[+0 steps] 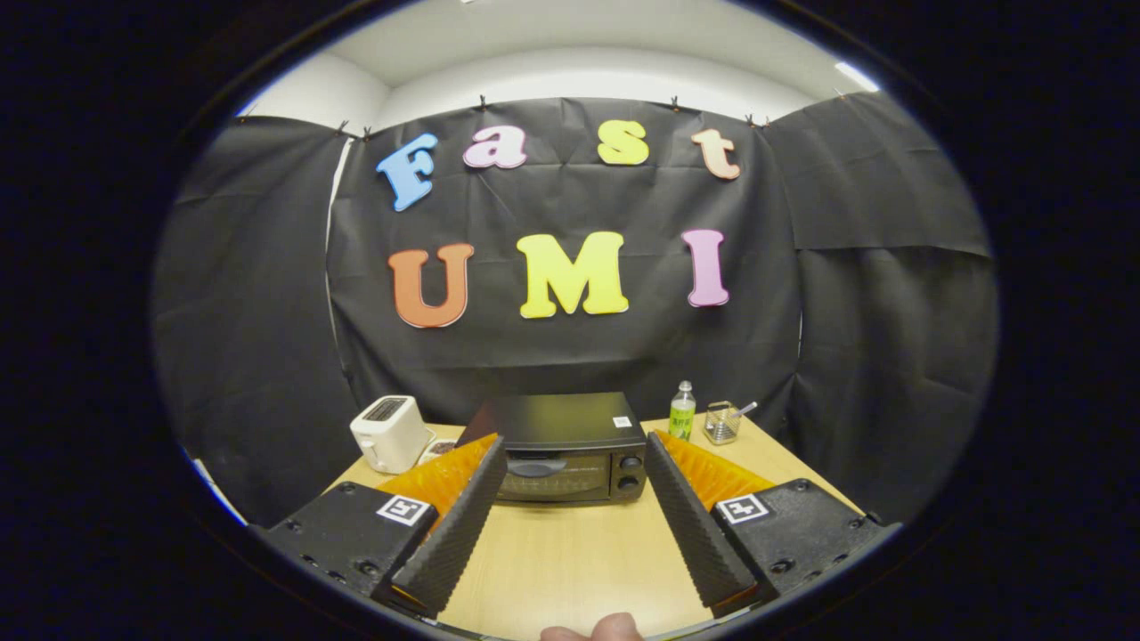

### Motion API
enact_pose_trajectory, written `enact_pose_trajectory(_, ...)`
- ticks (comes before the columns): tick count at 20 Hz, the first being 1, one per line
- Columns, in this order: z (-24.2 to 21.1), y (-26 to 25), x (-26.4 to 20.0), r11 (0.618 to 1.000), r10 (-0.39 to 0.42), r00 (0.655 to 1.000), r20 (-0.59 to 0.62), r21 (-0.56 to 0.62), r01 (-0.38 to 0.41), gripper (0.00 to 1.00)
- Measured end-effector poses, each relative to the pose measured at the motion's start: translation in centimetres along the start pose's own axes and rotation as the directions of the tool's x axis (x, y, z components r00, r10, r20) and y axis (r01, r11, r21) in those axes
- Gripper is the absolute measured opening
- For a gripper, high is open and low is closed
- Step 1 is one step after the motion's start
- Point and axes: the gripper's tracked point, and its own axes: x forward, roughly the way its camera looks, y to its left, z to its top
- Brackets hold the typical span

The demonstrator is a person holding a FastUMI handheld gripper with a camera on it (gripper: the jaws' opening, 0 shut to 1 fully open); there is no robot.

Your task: Open the toaster oven, put the food inside, and close the toaster oven door.

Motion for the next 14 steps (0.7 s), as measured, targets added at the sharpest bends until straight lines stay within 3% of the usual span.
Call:
enact_pose_trajectory(9, -0.6, 3.8, 13.9, 0.999, 0.032, 0.999, 0.007, 0.027, -0.032, 1.0)
enact_pose_trajectory(14, -5.5, 5.1, 21.4, 0.998, 0.037, 0.994, -0.105, 0.05, -0.032, 1.0)
